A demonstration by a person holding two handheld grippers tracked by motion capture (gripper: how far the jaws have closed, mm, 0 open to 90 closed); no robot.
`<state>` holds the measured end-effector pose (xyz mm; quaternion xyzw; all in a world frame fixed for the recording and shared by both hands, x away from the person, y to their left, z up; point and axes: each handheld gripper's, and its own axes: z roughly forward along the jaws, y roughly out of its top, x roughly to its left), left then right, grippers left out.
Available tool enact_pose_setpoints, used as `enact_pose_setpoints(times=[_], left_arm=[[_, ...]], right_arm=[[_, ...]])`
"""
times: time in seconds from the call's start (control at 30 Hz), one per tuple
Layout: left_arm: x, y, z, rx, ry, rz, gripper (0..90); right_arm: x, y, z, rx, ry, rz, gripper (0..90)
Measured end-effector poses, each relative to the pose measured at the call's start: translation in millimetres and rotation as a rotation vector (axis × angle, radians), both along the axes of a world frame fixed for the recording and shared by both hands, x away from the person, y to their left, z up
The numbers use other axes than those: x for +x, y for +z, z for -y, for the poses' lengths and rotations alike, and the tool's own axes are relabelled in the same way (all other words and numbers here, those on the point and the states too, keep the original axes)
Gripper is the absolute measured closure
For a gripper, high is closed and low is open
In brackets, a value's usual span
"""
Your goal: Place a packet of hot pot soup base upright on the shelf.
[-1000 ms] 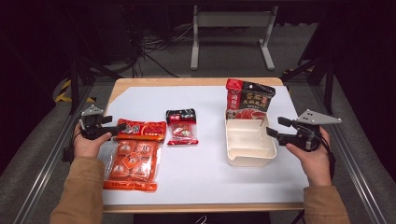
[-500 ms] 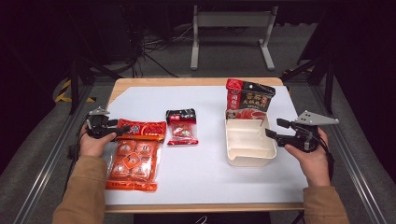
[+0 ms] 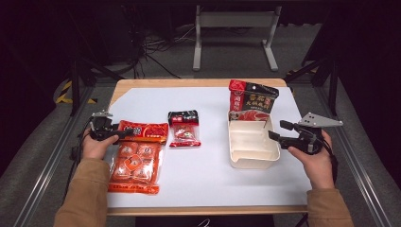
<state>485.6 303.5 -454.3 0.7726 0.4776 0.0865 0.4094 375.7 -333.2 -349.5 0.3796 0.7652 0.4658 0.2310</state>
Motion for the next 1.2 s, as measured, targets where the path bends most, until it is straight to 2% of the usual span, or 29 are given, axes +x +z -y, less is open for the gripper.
enact_pose_setpoints(times=[0.07, 0.17, 0.2, 0.3, 0.4, 0.5, 0.6, 0.63, 0.67, 0.73, 0.8, 0.93, 1.0, 1.2], left_arm=[[-0.2, -0.2, -0.8, -0.020, -0.010, 0.001, 36.5], [-0.4, 0.0, -1.6, -0.016, -0.019, 0.009, 41.7], [-1.1, 0.0, -0.4, -0.027, -0.026, 0.004, 44.0], [-2.7, 0.5, 3.2, 0.014, -0.046, 0.021, 48.2], [-4.4, 1.7, 4.1, 0.030, -0.052, 0.031, 54.0], [-4.7, 0.5, 4.2, 0.036, -0.048, 0.038, 55.4], [-4.3, -1.1, 3.7, 0.032, -0.036, 0.027, 56.2], [-3.9, -2.8, 2.9, 0.023, -0.025, 0.014, 56.2], [-3.8, -2.9, 1.4, 0.018, -0.020, 0.012, 60.3], [-3.6, -3.9, -0.2, 0.003, -0.018, 0.012, 60.6], [-3.7, -3.7, 0.3, 0.028, -0.019, 0.024, 63.8], [-4.0, -3.5, 0.2, 0.048, -0.020, 0.033, 70.8], [-4.3, -3.5, 0.2, 0.049, -0.010, 0.029, 77.1], [-5.9, -1.2, 1.3, 0.063, 0.015, 0.022, 86.6]], right_arm=[[0.0, -0.2, 0.0, 0.002, 0.002, 0.000, 34.9], [0.1, -0.2, -0.1, 0.002, 0.003, 0.001, 34.9], [0.1, -0.3, -0.1, 0.004, 0.003, 0.001, 34.9], [0.1, -0.4, -0.1, 0.007, 0.005, 0.002, 35.3], [0.1, -0.9, 0.0, 0.012, 0.011, 0.007, 37.1], [0.1, -1.5, -0.5, 0.013, 0.018, 0.012, 39.5], [-0.1, -1.7, -1.0, 0.016, 0.026, 0.011, 42.8], [-0.2, -1.6, -1.3, 0.019, 0.032, 0.010, 44.7], [-0.6, -1.4, -1.8, 0.017, 0.039, 0.011, 47.2], [-0.8, -1.2, -2.1, 0.019, 0.042, 0.011, 48.0], [-0.8, -1.3, -2.0, 0.019, 0.046, 0.008, 50.2], [-0.8, -1.7, -2.3, 0.029, 0.053, -0.005, 51.4], [-0.7, -1.7, -3.0, 0.034, 0.059, -0.010, 51.9], [-1.2, -1.2, -2.8, 0.031, 0.064, -0.009, 54.5]])
